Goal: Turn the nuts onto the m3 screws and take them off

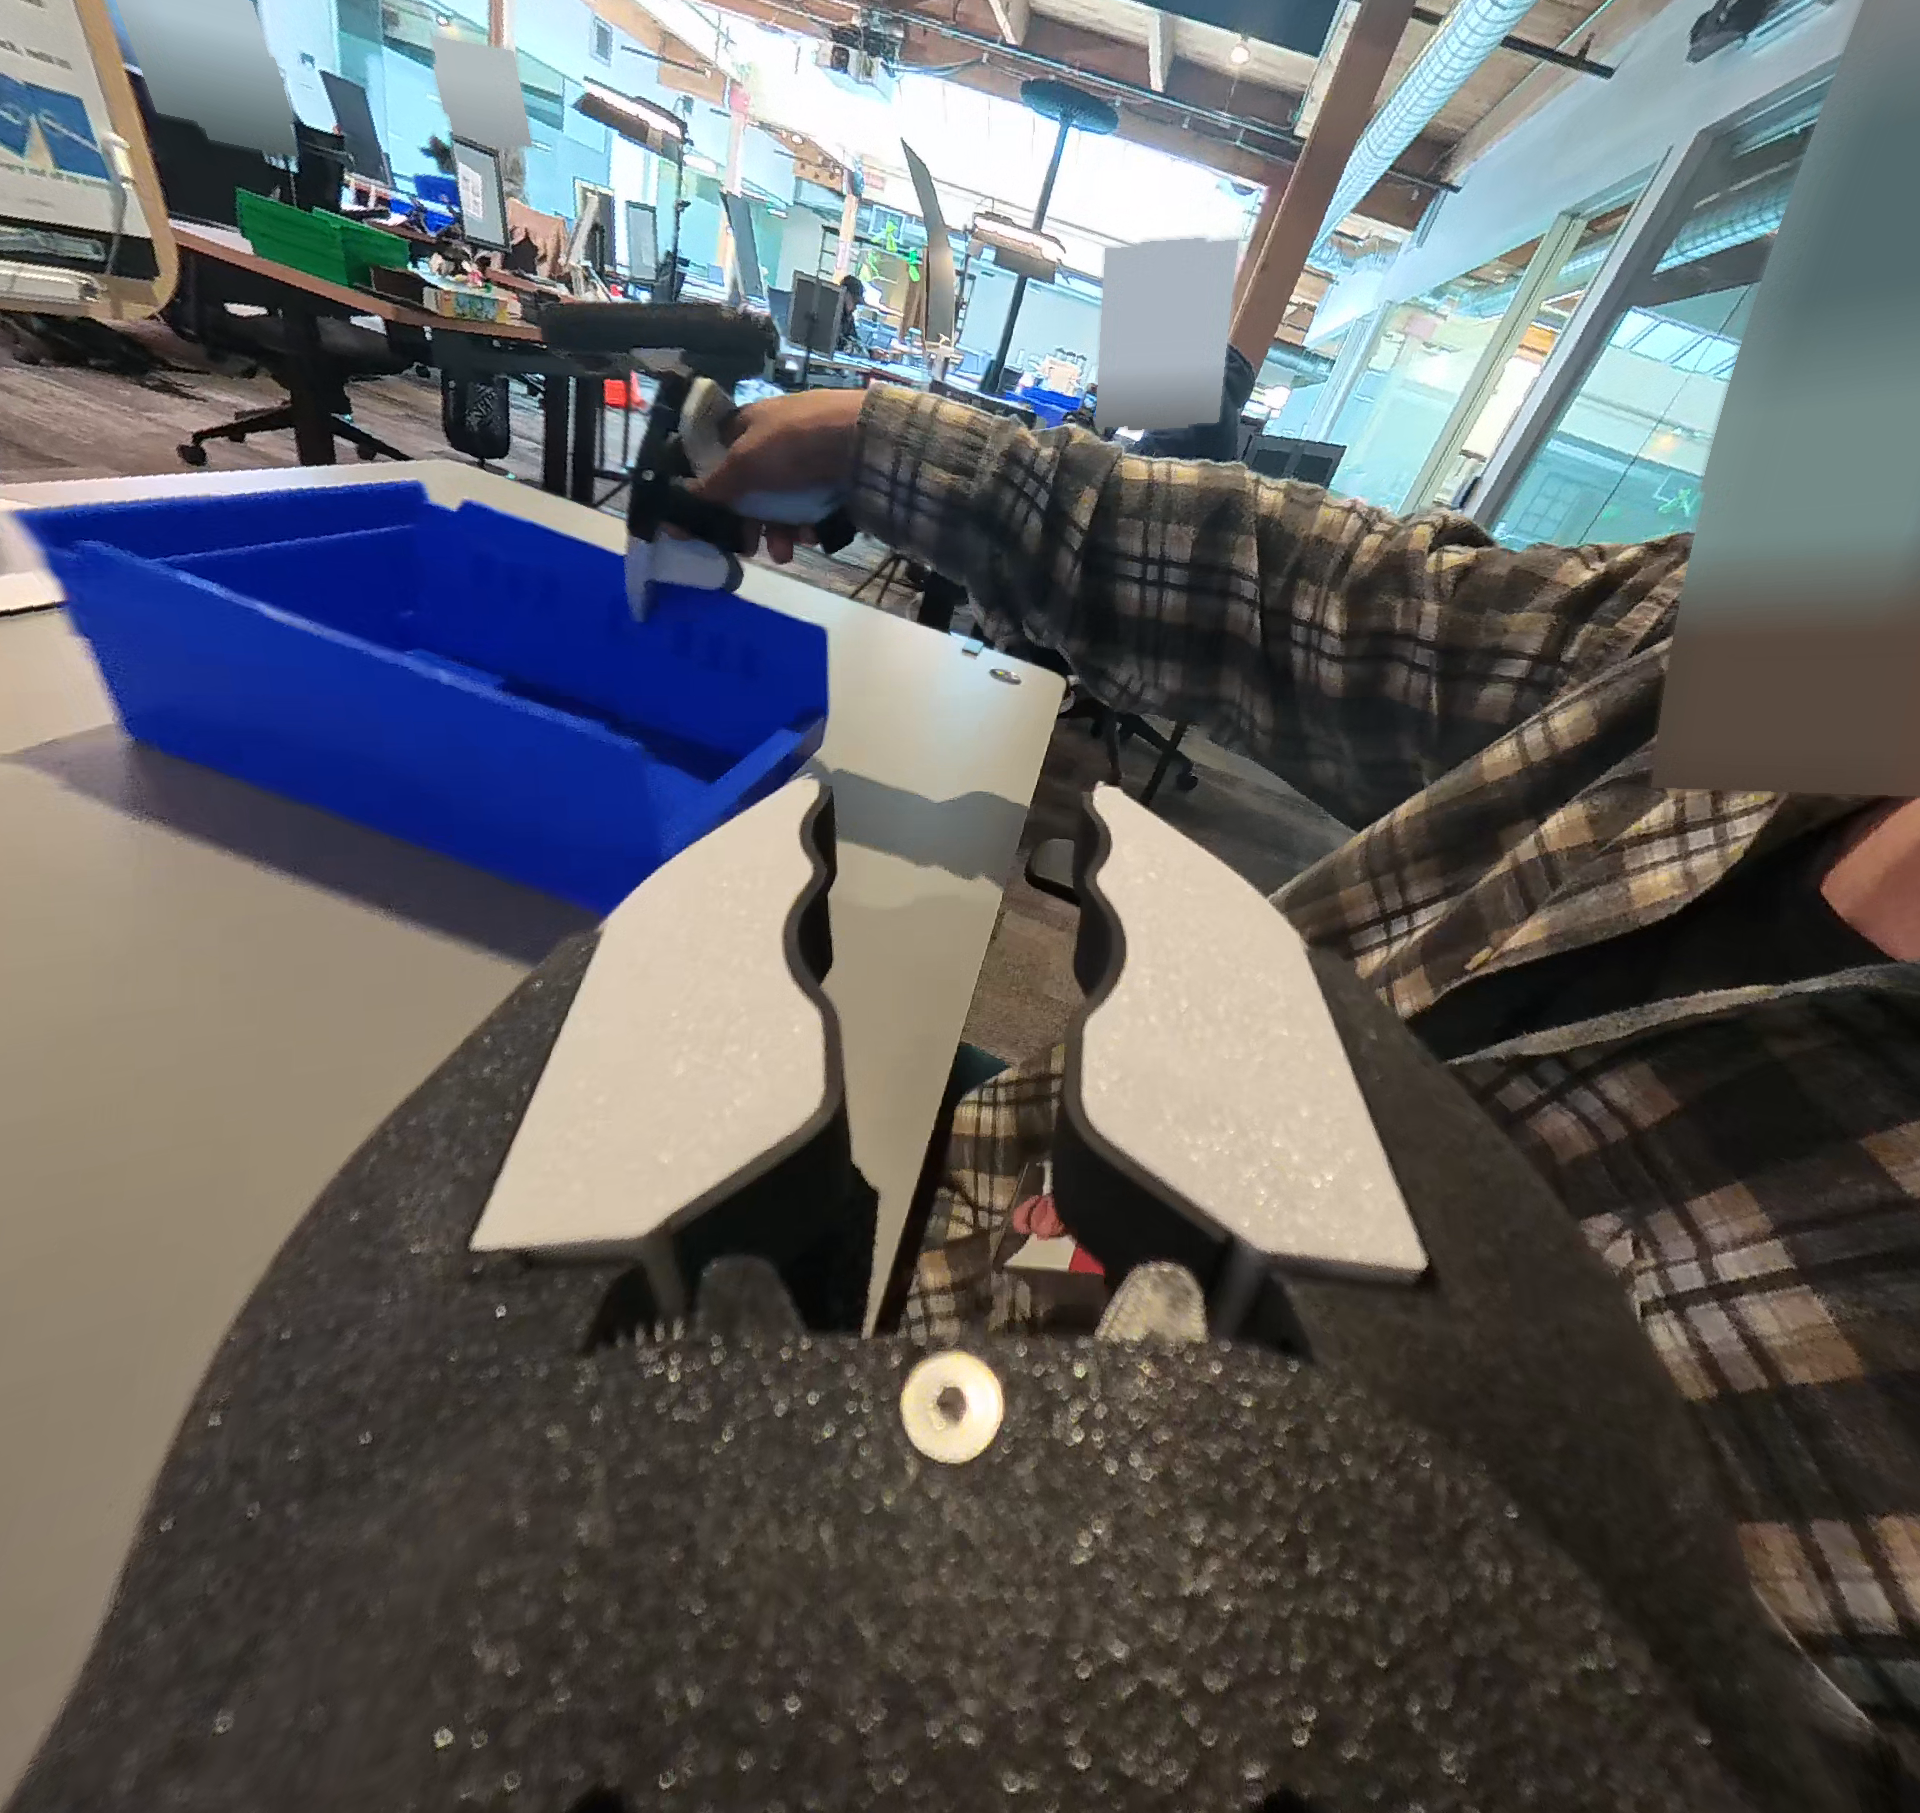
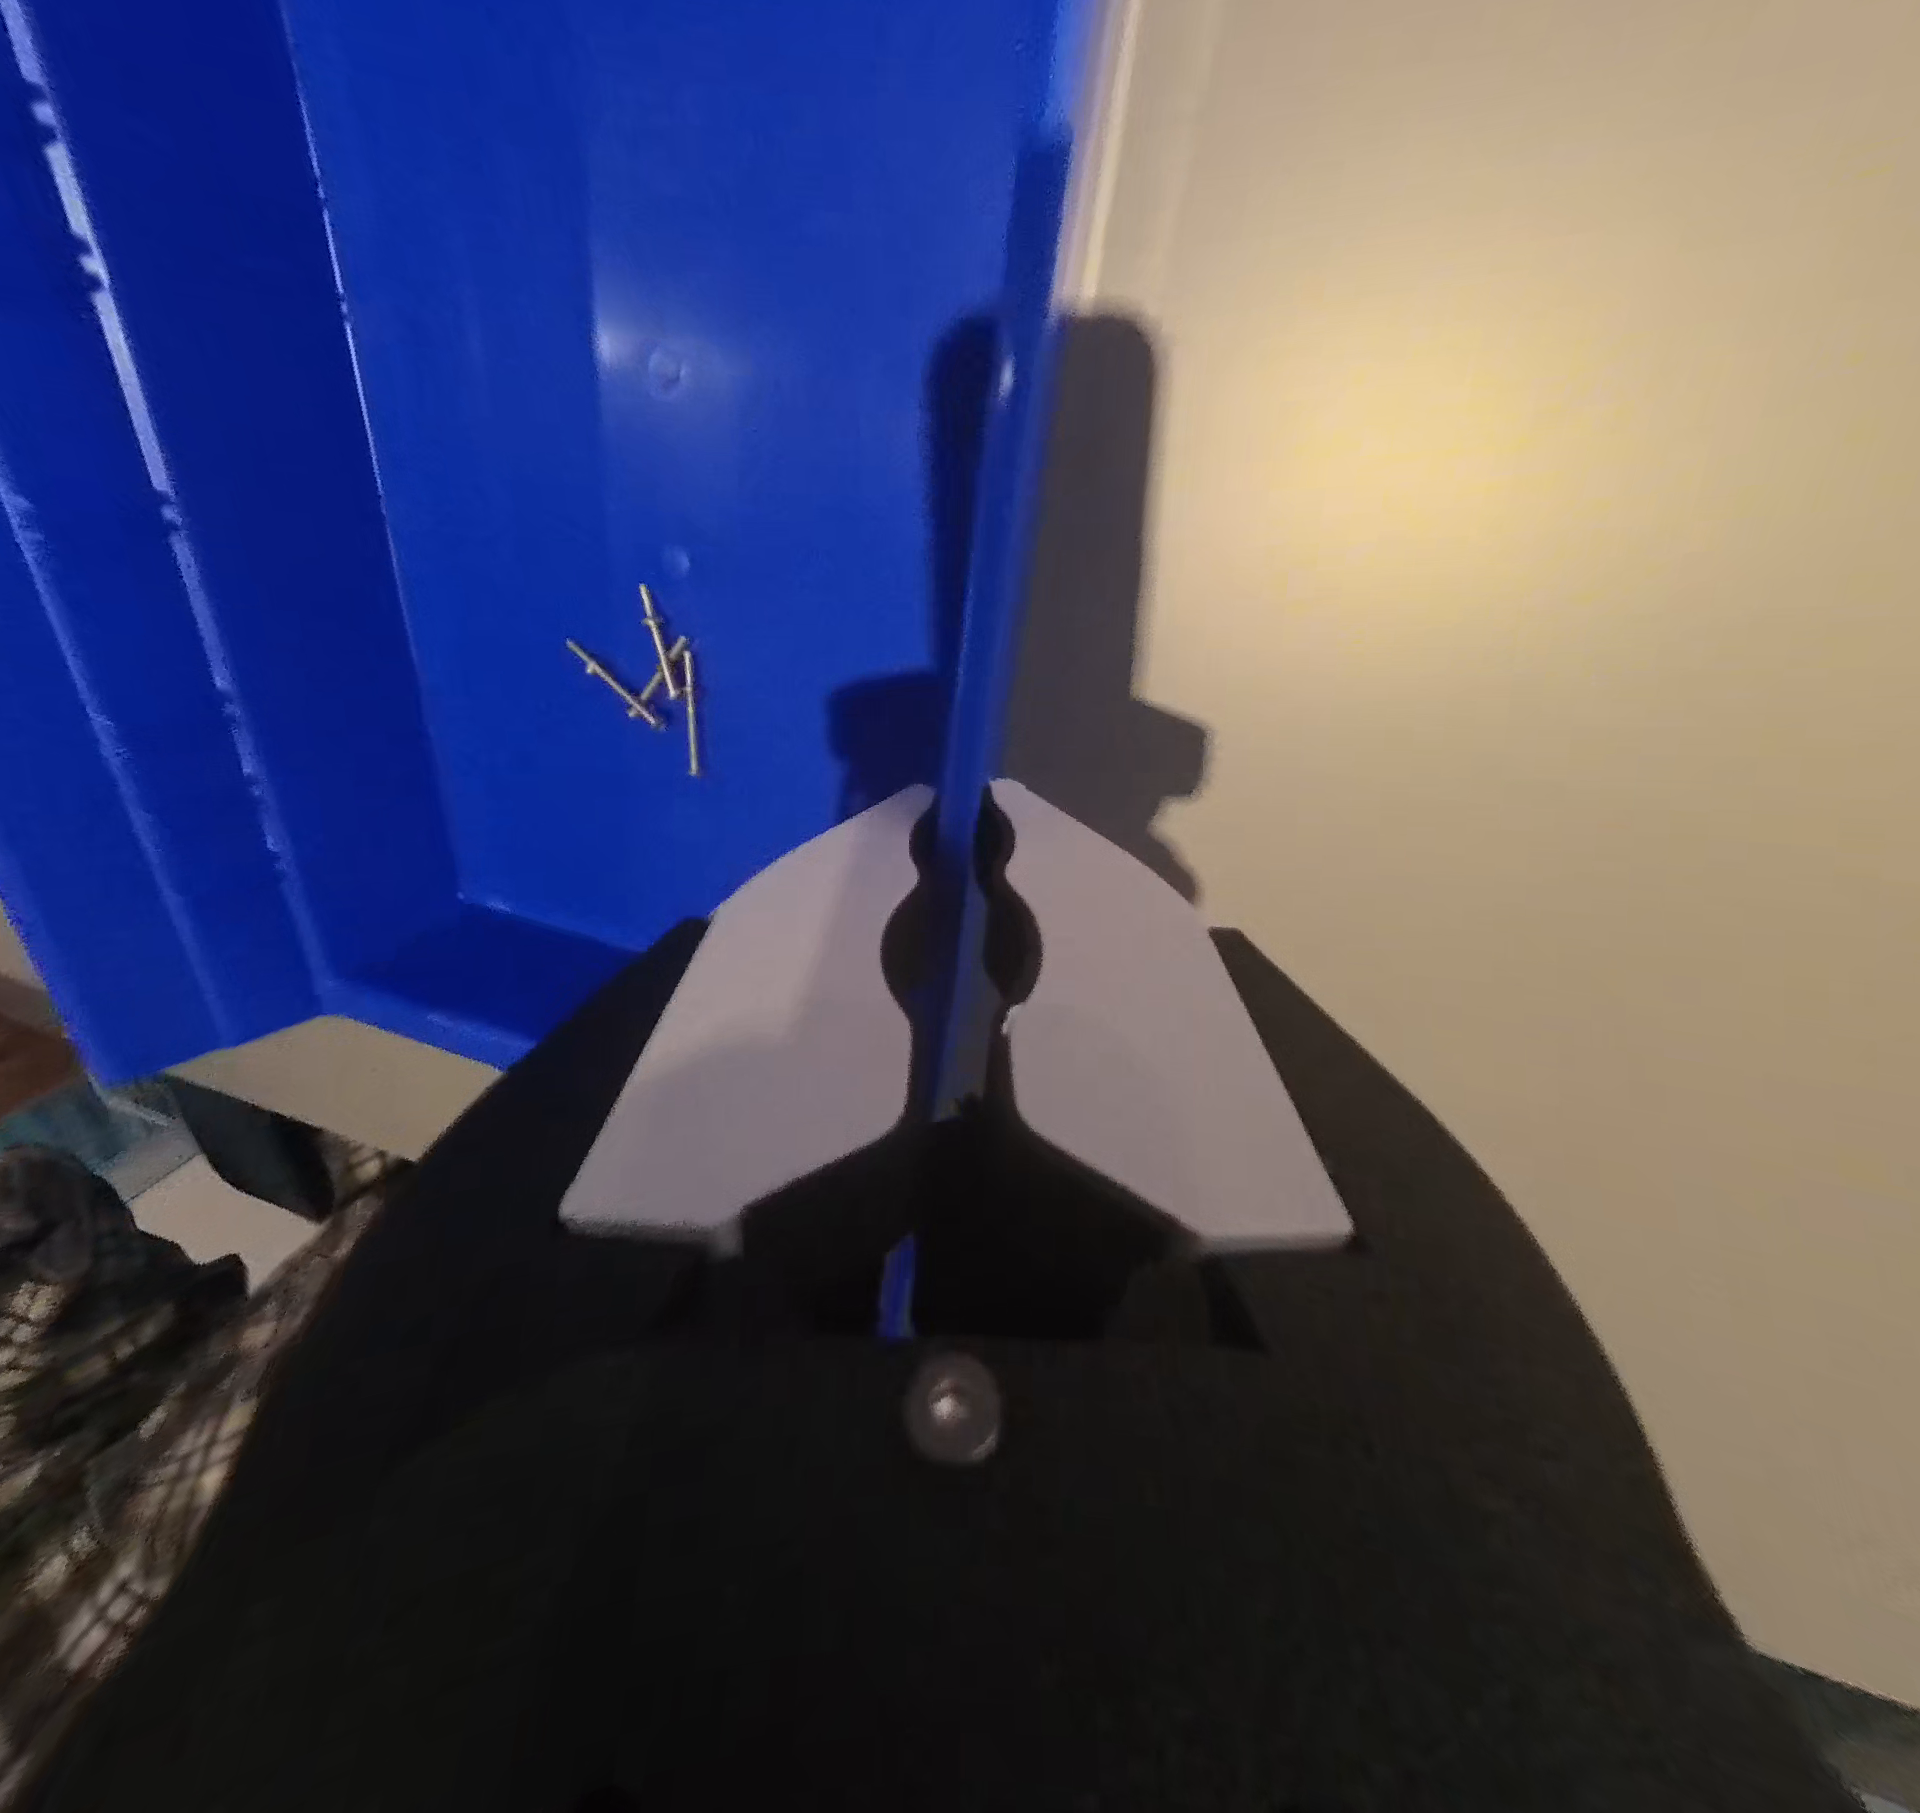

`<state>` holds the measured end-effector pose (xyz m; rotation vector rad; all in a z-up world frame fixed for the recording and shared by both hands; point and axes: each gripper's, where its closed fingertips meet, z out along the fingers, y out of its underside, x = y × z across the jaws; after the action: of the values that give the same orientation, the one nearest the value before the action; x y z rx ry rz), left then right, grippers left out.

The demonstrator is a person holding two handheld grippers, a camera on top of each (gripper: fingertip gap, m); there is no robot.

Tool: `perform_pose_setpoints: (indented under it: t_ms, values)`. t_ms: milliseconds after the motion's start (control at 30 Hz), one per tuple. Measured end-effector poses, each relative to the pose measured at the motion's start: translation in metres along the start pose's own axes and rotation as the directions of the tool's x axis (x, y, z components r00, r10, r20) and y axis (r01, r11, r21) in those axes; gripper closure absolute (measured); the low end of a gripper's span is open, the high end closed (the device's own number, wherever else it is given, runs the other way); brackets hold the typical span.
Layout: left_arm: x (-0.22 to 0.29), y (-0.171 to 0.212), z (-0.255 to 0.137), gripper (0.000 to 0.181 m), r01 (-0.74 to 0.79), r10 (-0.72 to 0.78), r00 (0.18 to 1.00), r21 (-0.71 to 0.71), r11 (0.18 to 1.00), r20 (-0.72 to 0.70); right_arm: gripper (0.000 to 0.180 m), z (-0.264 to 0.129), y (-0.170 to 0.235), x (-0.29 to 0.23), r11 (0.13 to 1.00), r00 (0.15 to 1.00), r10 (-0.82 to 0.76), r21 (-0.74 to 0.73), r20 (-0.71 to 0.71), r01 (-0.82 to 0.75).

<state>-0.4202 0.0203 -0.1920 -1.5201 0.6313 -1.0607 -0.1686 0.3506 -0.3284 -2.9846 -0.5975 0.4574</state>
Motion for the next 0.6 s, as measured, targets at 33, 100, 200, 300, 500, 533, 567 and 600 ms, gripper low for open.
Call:
perform_pose_setpoints:
  t_ms: [33,100,200,300,500,533,567,600]
  values:
    - [0.001,0.0,-0.003,0.137,-0.002,0.002,1.0,0.002,1.0,0.004,0.175,0.003,-0.001,-0.011,1.0,1.0,-0.015,-0.002,0.008,0.015]
    - [0.001,-0.002,-0.008,0.138,-0.006,0.006,1.0,0.01,1.0,0.014,0.174,0.009,-0.001,-0.031,0.999,0.999,-0.044,-0.011,0.022,0.044]
    - [0.001,-0.005,-0.016,0.138,-0.007,0.006,1.0,0.025,1.0,0.029,0.174,0.016,-0.004,-0.056,0.999,0.998,-0.052,-0.01,0.04,0.052]
    - [0.0,-0.008,-0.022,0.139,-0.007,0.006,0.999,0.041,0.999,0.041,0.173,0.022,-0.005,-0.079,0.997,0.995,-0.079,-0.021,0.054,0.08]
    - [-0.003,-0.011,-0.031,0.139,-0.002,-0.001,0.998,0.061,0.998,0.058,0.172,0.034,-0.004,-0.12,0.991,0.99,-0.123,-0.033,0.073,0.126]
    - [-0.003,-0.011,-0.033,0.139,-0.002,-0.002,0.998,0.065,0.998,0.059,0.172,0.035,-0.004,-0.126,0.99,0.988,-0.133,-0.033,0.075,0.135]
    - [-0.003,-0.012,-0.035,0.139,-0.002,-0.002,0.998,0.068,0.998,0.06,0.172,0.037,-0.005,-0.132,0.99,0.987,-0.138,-0.03,0.077,0.141]
    - [-0.003,-0.012,-0.036,0.139,-0.002,-0.002,0.998,0.072,0.997,0.062,0.172,0.039,-0.005,-0.137,0.989,0.986,-0.145,-0.029,0.081,0.148]
